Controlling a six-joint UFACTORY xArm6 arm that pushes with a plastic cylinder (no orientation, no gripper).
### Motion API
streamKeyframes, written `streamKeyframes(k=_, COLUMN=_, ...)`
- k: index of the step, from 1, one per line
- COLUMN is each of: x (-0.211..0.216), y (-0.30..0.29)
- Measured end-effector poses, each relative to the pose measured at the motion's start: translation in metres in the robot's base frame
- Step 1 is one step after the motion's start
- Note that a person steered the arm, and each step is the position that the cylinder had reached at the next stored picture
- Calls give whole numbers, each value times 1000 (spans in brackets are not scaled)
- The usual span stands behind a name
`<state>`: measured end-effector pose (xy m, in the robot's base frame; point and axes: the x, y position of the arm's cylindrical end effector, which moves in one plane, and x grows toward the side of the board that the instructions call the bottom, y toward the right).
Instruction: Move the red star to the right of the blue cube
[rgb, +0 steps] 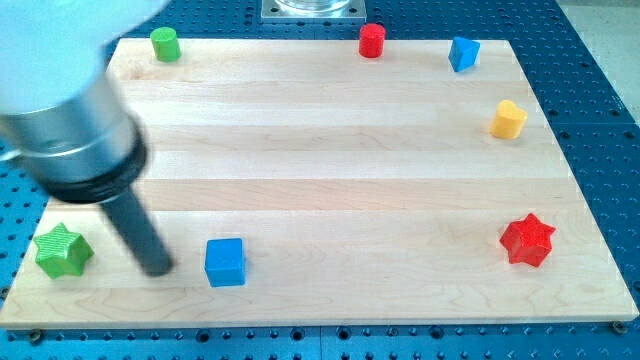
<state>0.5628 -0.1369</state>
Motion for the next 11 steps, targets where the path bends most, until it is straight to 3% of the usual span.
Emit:
streamKeyframes(k=1, x=-6, y=80)
streamKeyframes(k=2, x=-15, y=73)
streamKeyframes(k=3, x=-2, y=0)
streamKeyframes(k=4, x=48, y=11)
streamKeyframes(k=7, x=56, y=170)
streamKeyframes(k=8, x=36, y=188)
streamKeyframes(k=10, x=22, y=140)
streamKeyframes(k=11, x=-32, y=186)
